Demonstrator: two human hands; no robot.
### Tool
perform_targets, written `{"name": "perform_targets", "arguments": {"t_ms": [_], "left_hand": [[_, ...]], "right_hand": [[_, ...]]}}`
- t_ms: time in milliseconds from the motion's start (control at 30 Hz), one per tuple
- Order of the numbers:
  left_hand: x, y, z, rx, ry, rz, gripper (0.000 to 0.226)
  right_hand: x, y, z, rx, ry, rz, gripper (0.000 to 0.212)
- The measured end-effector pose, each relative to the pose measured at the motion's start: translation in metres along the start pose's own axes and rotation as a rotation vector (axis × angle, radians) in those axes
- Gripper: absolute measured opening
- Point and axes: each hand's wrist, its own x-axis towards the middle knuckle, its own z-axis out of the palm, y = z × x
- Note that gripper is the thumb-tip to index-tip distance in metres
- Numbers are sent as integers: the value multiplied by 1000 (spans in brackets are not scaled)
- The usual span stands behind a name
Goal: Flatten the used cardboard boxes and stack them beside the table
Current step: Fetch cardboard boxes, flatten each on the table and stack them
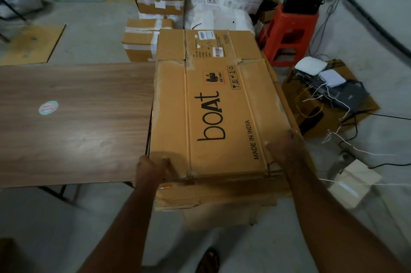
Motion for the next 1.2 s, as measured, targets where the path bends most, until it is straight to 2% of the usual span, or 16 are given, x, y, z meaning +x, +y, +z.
{"name": "perform_targets", "arguments": {"t_ms": [67,133,200,300,467,800,900,1033,1200], "left_hand": [[-4,6,-9,45,11,59,78],[-4,9,-21,126,48,122,64],[-6,9,-36,151,79,207,62],[-8,0,-68,87,93,273,58],[-13,-39,-159,-40,168,259,48],[-29,-207,-410,-64,645,141,33],[-50,-256,-478,-63,829,73,26],[-83,-314,-548,-70,989,0,21],[-112,-375,-599,-132,1141,-144,23]], "right_hand": [[-11,-12,6,-111,14,-50,92],[-28,-30,14,-129,16,-119,89],[-49,-52,28,-133,-20,-195,84],[-90,-97,57,-159,-118,-354,77],[-177,-195,123,-191,-249,-615,79],[-435,-392,279,-37,-536,-1128,68],[-512,-429,317,-24,-626,-1293,64],[-607,-467,357,-40,-724,-1509,63],[-699,-494,401,-22,-879,-1668,59]]}}
